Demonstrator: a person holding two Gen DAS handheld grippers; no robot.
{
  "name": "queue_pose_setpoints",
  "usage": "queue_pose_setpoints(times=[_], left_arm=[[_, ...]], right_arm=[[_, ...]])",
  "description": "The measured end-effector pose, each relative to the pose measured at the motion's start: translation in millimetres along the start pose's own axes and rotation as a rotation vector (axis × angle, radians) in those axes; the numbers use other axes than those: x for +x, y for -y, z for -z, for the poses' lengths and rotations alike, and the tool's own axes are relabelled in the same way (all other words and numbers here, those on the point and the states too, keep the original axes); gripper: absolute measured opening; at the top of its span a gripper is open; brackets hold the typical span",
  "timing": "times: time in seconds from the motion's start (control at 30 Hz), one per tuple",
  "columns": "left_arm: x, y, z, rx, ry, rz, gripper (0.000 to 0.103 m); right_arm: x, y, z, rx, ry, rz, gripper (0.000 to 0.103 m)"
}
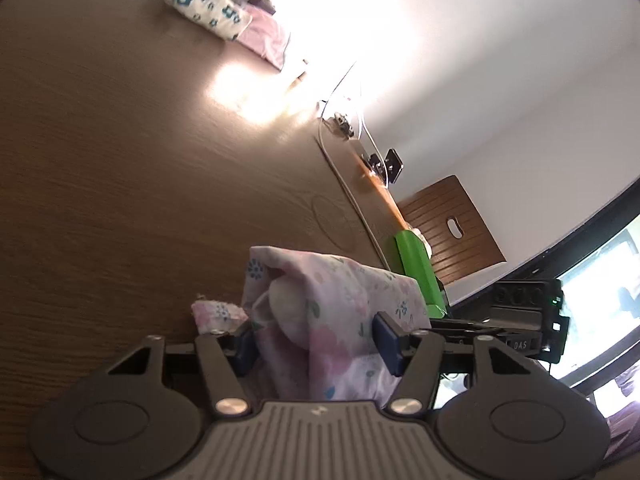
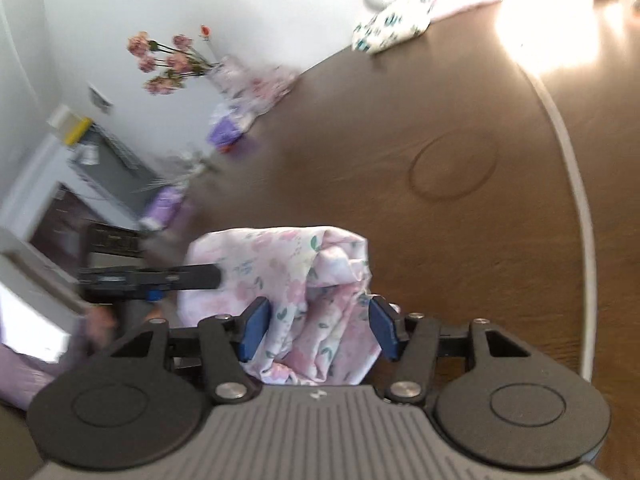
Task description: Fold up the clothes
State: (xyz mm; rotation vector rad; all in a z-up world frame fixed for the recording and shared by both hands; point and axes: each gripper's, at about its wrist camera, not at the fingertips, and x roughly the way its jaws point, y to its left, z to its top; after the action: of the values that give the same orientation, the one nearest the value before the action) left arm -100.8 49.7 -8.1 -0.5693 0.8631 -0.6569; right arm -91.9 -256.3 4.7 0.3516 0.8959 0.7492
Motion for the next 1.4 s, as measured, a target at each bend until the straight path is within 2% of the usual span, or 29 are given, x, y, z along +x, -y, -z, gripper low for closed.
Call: queue_pose_setpoints(times=[0.03,0.07,0.1,0.13,0.17,0.2,0.27,0.33,0.4,0.43,0.57,0.6,0.7,0.77,0.83,0.87,0.9,0.93,0.97,1.0,1.03,1.07,1.1,1.23,1.33,1.4], left_arm=[[-2,5,-1,0.033,0.003,-0.019,0.068],[-6,11,-2,0.073,0.004,-0.035,0.072],[-13,12,-4,0.091,0.012,-0.051,0.076],[-21,13,-5,0.098,0.024,-0.068,0.080],[-29,13,-7,0.105,0.036,-0.085,0.089],[-34,13,-8,0.098,0.049,-0.103,0.092],[-23,12,-10,0.067,0.052,-0.126,0.091],[-9,10,-11,0.030,0.048,-0.160,0.083],[4,10,-12,-0.002,0.033,-0.170,0.060],[6,8,-11,-0.015,0.033,-0.168,0.056],[14,4,-10,-0.064,0.043,-0.158,0.034],[18,3,-10,-0.072,0.044,-0.154,0.028],[27,0,-13,-0.075,0.054,-0.144,0.026],[28,-5,-15,-0.078,0.058,-0.128,0.028],[23,-8,-17,-0.077,0.077,-0.131,0.039],[17,-6,-17,-0.063,0.093,-0.147,0.048],[8,-2,-18,-0.037,0.123,-0.169,0.051],[-2,5,-18,-0.005,0.173,-0.194,0.051],[-12,12,-17,0.027,0.229,-0.218,0.050],[-22,20,-16,0.059,0.284,-0.242,0.049],[-28,32,-14,0.106,0.331,-0.253,0.048],[-33,45,-10,0.159,0.373,-0.258,0.040],[-30,56,-4,0.216,0.381,-0.272,0.033],[-5,95,21,0.450,0.351,-0.339,0.032],[18,84,24,0.414,0.293,-0.371,0.025],[28,73,27,0.408,0.259,-0.417,0.012]], right_arm=[[-1,-6,3,-0.022,0.009,0.054,0.059],[-3,-15,5,-0.038,0.019,0.103,0.066],[-6,-17,6,-0.028,0.035,0.110,0.069],[-9,-17,6,-0.012,0.053,0.105,0.074],[-13,-17,7,0.005,0.071,0.100,0.078],[-11,-16,7,0.035,0.082,0.081,0.078],[-4,-11,9,0.086,0.083,0.055,0.078],[5,-9,8,0.119,0.077,0.053,0.077],[15,-10,4,0.159,0.075,0.037,0.064],[19,-8,4,0.187,0.074,0.020,0.048],[36,5,7,0.292,0.091,-0.027,0.022],[40,9,7,0.317,0.090,-0.042,0.021],[39,17,4,0.337,0.102,-0.051,0.021],[36,14,2,0.307,0.115,-0.027,0.039],[24,7,2,0.246,0.154,0.028,0.049],[16,3,2,0.204,0.181,0.061,0.049],[8,-2,2,0.163,0.209,0.094,0.048],[1,-9,2,0.104,0.244,0.134,0.042],[-6,-17,2,0.039,0.281,0.175,0.026],[-11,-27,2,-0.034,0.312,0.213,0.018],[-12,-39,2,-0.107,0.333,0.237,0.012],[-10,-51,3,-0.175,0.345,0.248,0.011],[-6,-63,4,-0.237,0.351,0.252,0.010],[31,-93,9,-0.387,0.344,0.278,0.010],[61,-97,11,-0.413,0.302,0.319,0.010],[74,-95,17,-0.411,0.262,0.350,0.007]])
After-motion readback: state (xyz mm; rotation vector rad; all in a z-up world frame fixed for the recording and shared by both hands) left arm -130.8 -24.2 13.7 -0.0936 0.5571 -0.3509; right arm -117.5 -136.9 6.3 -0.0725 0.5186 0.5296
